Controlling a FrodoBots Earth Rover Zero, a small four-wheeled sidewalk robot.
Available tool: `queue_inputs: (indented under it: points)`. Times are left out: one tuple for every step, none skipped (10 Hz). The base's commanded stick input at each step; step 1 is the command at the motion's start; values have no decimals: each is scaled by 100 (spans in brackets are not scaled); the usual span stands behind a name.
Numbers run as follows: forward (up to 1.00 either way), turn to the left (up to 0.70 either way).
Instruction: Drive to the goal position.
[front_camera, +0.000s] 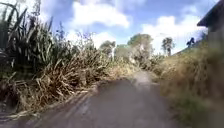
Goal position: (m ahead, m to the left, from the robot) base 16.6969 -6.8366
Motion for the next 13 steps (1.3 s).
queue_inputs:
  points:
    - [70,-36]
    - [70,-36]
    - [70,-36]
    - [70,-36]
    - [70,-36]
    - [70,-36]
    - [70,-36]
    - [70,-36]
    - [70,-36]
    - [70,-36]
    - [70,-36]
    - [70,-36]
    - [70,-31]
